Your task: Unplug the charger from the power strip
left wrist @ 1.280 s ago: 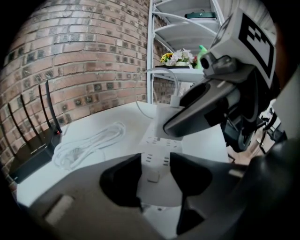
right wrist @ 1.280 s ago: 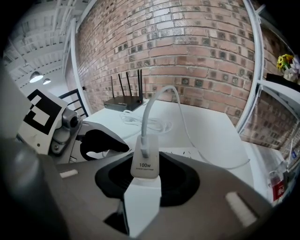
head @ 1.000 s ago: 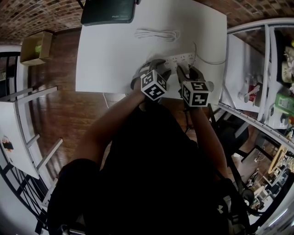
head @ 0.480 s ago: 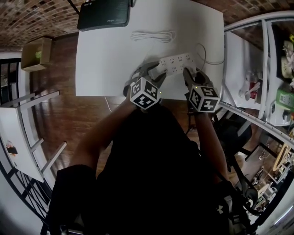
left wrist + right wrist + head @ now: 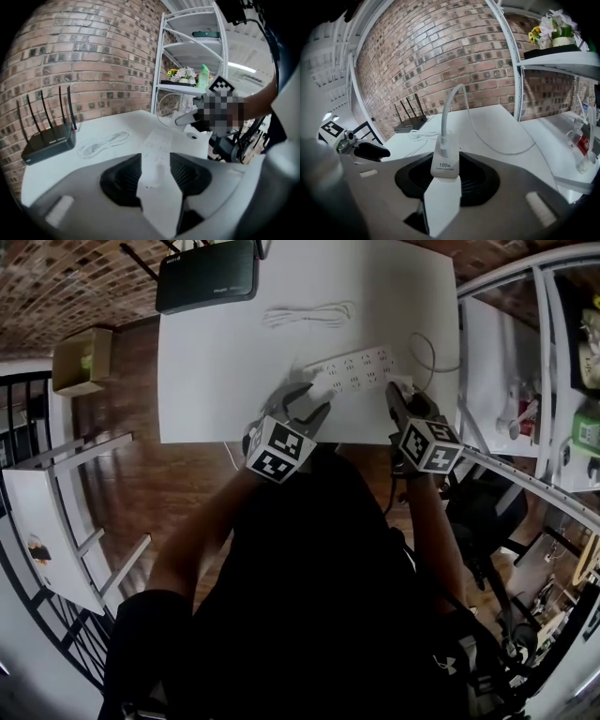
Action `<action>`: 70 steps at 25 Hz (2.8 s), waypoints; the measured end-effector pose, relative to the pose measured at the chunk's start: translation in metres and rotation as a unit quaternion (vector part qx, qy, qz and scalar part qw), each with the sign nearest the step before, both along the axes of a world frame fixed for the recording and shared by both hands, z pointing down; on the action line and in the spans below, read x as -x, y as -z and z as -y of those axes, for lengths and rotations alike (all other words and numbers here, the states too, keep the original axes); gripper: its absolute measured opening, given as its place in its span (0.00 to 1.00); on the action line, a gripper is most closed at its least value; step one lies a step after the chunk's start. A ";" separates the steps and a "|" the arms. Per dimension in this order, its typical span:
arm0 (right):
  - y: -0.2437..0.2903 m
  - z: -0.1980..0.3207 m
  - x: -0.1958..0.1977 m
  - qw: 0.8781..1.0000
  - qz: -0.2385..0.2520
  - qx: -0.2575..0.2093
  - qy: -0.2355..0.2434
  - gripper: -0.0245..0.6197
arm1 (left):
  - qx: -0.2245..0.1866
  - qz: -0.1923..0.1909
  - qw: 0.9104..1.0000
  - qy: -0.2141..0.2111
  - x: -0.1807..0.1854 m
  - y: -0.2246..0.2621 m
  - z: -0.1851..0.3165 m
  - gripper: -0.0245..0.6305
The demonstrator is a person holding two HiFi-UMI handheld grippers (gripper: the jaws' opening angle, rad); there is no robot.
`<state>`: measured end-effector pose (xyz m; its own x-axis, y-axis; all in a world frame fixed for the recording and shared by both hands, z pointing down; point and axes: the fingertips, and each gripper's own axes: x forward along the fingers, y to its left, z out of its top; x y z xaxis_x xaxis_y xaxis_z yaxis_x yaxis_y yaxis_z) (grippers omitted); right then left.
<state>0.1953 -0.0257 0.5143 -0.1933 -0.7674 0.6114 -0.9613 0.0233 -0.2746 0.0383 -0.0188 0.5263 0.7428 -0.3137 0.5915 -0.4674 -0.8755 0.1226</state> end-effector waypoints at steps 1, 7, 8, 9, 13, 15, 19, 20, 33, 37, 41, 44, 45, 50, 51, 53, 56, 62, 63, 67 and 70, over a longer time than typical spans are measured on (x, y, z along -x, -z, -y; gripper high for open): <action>0.000 0.000 -0.001 1.000 0.011 -0.003 -0.001 0.25 | 0.017 0.000 1.000 0.003 0.000 -0.003 -0.002 0.33; -0.012 -0.012 -0.001 0.989 0.138 0.011 -0.043 0.26 | 0.056 -0.001 0.998 -0.002 0.002 -0.005 -0.012 0.33; -0.016 -0.016 -0.005 0.987 0.151 0.015 -0.054 0.26 | 0.057 -0.002 0.998 -0.003 0.000 -0.005 -0.012 0.33; -0.020 -0.020 -0.008 0.984 0.166 0.018 -0.062 0.26 | 0.060 -0.003 0.998 -0.003 -0.003 -0.007 -0.013 0.33; -0.036 -0.032 -0.010 0.966 0.243 0.035 -0.085 0.26 | 0.064 -0.012 0.998 -0.007 -0.014 -0.006 -0.013 0.33; -0.041 -0.034 -0.011 0.960 0.259 0.041 -0.097 0.26 | 0.061 -0.018 0.998 -0.012 -0.018 -0.002 -0.012 0.33; -0.050 -0.038 -0.014 0.961 0.251 0.052 -0.108 0.26 | 0.060 -0.024 0.998 -0.022 -0.020 0.001 -0.010 0.33; -0.053 -0.039 -0.014 0.962 0.244 0.058 -0.107 0.26 | 0.063 -0.025 0.997 -0.024 -0.022 0.001 -0.010 0.33; -0.074 -0.043 0.010 0.965 0.227 0.118 -0.053 0.26 | 0.068 -0.017 0.997 -0.046 -0.044 0.013 -0.006 0.33; -0.076 -0.050 0.009 0.963 0.232 0.129 -0.050 0.26 | 0.070 -0.016 0.996 -0.049 -0.047 0.013 -0.012 0.33; -0.079 -0.049 0.015 0.960 0.242 0.133 -0.038 0.26 | 0.067 -0.013 0.997 -0.045 -0.043 0.014 -0.013 0.33; -0.081 -0.048 0.019 0.960 0.242 0.137 -0.029 0.26 | 0.064 -0.011 0.997 -0.040 -0.039 0.014 -0.016 0.33; -0.081 -0.048 0.019 0.961 0.241 0.136 -0.029 0.27 | 0.064 -0.011 0.997 -0.038 -0.038 0.014 -0.017 0.33; -0.077 -0.044 0.007 0.965 0.227 0.121 -0.054 0.35 | 0.058 -0.015 0.998 -0.032 -0.029 0.010 -0.017 0.33; -0.076 -0.042 0.003 0.966 0.221 0.118 -0.060 0.36 | 0.055 -0.014 0.998 -0.029 -0.027 0.009 -0.014 0.33; -0.075 -0.039 -0.005 0.969 0.207 0.116 -0.070 0.40 | 0.050 -0.013 0.998 -0.022 -0.022 0.008 -0.010 0.33; -0.074 -0.036 -0.016 0.972 0.186 0.112 -0.088 0.47 | 0.044 -0.011 0.999 -0.012 -0.014 0.006 -0.005 0.33; -0.069 -0.034 -0.042 0.975 0.150 0.095 -0.135 0.55 | 0.047 -0.013 0.999 -0.001 -0.005 0.002 0.000 0.33; -0.068 -0.035 -0.046 0.975 0.146 0.092 -0.142 0.56 | 0.047 -0.014 0.999 0.000 -0.005 0.002 0.001 0.33; -0.062 -0.036 -0.061 0.974 0.133 0.077 -0.167 0.56 | 0.047 -0.015 0.999 0.002 -0.004 0.001 0.003 0.33; -0.050 -0.037 -0.071 0.974 0.124 0.055 -0.180 0.56 | 0.046 -0.017 0.999 0.004 -0.005 0.002 0.006 0.33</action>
